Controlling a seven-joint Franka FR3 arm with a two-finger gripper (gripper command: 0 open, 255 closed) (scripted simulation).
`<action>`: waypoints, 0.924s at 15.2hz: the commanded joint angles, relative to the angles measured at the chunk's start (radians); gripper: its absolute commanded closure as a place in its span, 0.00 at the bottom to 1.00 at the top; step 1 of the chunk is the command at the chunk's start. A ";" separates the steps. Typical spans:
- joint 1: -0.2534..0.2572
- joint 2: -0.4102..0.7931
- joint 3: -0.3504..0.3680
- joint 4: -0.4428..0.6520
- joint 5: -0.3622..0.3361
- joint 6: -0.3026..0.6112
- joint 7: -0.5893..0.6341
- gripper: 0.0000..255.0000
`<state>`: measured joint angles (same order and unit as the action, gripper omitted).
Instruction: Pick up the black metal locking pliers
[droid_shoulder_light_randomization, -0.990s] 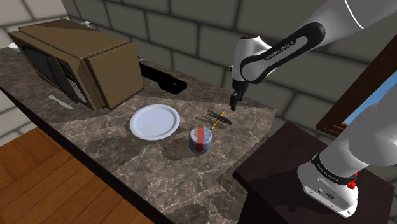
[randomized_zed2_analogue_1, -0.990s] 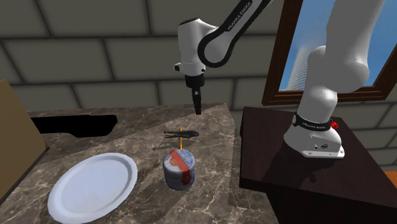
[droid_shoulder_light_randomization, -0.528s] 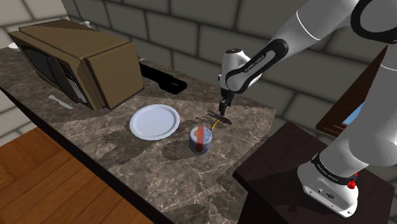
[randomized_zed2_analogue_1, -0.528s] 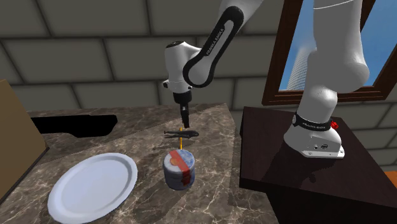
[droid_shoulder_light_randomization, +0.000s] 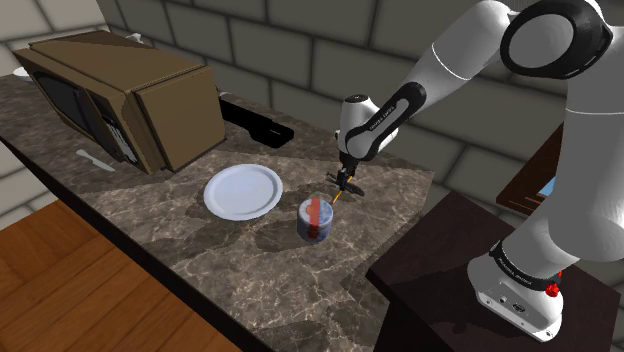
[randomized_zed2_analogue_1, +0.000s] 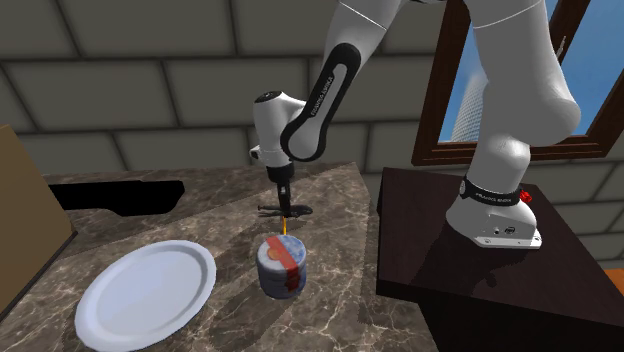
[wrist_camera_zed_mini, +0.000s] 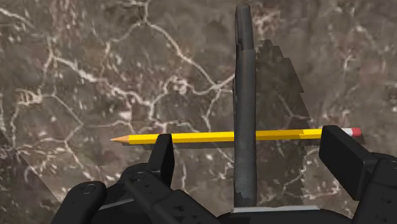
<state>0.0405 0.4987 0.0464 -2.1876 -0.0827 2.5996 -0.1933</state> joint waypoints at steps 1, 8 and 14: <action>0.002 0.026 -0.002 0.006 -0.003 0.021 0.003 0.00; 0.002 0.033 -0.003 0.006 -0.004 0.027 0.003 1.00; 0.002 0.021 -0.002 0.005 -0.002 0.017 0.002 1.00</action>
<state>0.0434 0.5260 0.0440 -2.1818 -0.0858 2.6214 -0.1897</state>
